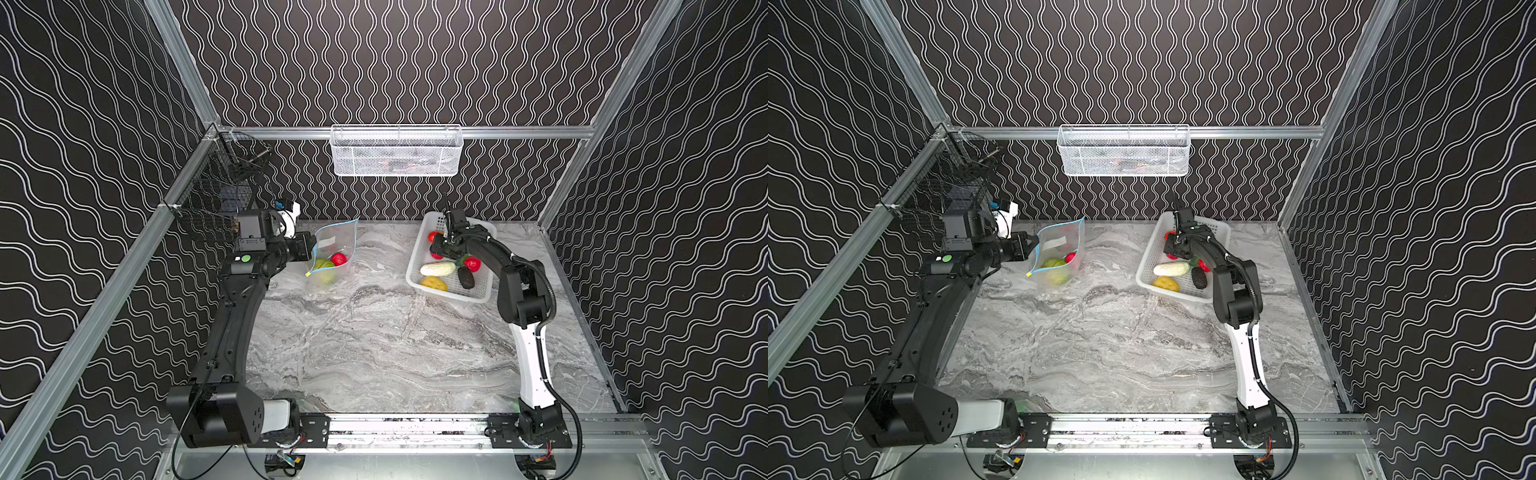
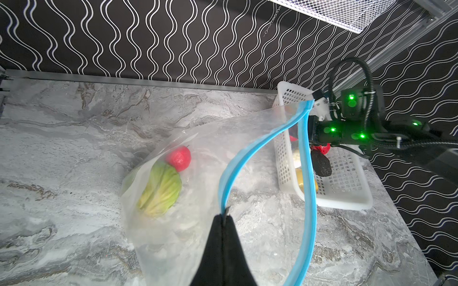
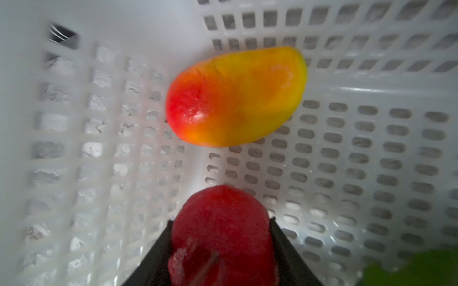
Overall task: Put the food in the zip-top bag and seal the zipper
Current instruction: 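Lower the right gripper onto the red pepper and close on it, then lift the red pepper out of the basket with the right gripper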
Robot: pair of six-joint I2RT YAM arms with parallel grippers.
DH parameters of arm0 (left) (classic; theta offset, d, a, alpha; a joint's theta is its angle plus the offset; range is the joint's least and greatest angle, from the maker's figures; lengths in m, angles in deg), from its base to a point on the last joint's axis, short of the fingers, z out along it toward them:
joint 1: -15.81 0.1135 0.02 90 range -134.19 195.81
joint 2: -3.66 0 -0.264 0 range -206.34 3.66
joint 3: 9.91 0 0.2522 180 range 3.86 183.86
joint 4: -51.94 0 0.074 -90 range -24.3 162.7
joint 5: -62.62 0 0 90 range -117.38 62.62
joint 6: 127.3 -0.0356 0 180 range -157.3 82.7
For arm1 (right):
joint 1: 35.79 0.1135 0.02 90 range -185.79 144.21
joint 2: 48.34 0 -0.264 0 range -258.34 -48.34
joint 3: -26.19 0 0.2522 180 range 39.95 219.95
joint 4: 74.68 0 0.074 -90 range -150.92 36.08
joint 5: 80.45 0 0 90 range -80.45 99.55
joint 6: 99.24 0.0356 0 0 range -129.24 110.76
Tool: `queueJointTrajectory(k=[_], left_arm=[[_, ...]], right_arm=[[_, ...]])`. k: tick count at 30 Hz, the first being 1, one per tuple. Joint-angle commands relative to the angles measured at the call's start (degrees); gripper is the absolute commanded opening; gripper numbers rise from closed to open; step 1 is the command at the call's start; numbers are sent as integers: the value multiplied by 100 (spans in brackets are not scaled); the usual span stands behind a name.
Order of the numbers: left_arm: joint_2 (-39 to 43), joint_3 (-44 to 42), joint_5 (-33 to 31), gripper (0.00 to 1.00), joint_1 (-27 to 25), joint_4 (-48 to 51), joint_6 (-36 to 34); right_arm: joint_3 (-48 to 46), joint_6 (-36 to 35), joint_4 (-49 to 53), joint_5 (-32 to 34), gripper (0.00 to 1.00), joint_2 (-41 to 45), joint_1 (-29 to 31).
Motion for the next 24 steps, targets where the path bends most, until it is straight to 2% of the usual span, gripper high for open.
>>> queueJointTrajectory(k=[1,24], left_arm=[[-25,60,38,0,31,-30,-1],[-30,57,276,0,93,-171,25]], right_arm=[[-217,7,-266,-68,43,277,-36],[-1007,449,-548,-1238,37,1490,-52]])
